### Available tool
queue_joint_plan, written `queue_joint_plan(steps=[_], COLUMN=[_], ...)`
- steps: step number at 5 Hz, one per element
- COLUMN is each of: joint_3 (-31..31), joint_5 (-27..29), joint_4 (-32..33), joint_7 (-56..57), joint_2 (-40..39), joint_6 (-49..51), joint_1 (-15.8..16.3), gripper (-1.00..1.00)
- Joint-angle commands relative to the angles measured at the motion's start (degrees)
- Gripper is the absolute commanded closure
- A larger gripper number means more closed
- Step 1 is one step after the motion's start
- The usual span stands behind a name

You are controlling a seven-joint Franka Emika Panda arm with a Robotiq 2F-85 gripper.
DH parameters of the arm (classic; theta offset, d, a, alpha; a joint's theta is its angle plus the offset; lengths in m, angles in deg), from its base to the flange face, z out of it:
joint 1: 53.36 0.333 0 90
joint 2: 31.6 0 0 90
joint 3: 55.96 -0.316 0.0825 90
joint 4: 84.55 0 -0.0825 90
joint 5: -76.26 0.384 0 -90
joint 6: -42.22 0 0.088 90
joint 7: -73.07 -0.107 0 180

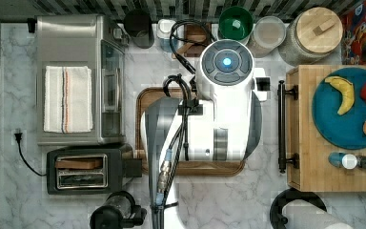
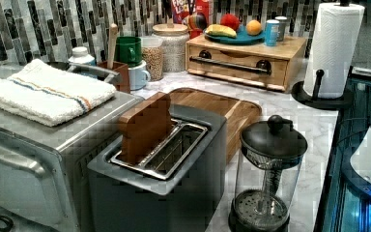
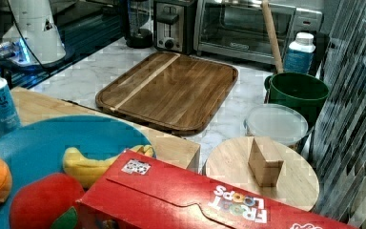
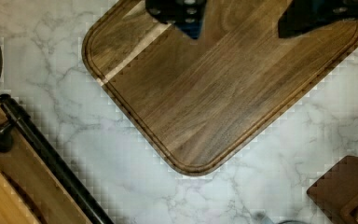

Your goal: Open the drawer.

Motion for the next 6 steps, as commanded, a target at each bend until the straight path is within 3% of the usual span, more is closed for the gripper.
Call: queue_joint_plan(steps=[1,2,3,6], joint_3=[-0.10,-0.25,0.50,3.48], joint_5=[-0.07,-0.08,2.08,0.76], joint_4=[0.04,0.04,2.93,7.14], joint_7=[0.33,0.33,7.49,30.24], joint_2=[-0.02,-0.02,0.92,2.30], joint_6=[-0.11,-0.11,-2.83,-3.72], joint_1=[-0.09,-0.24,-1.20,-4.05], gripper=[-1.00,-1.00,-1.00,-1.00])
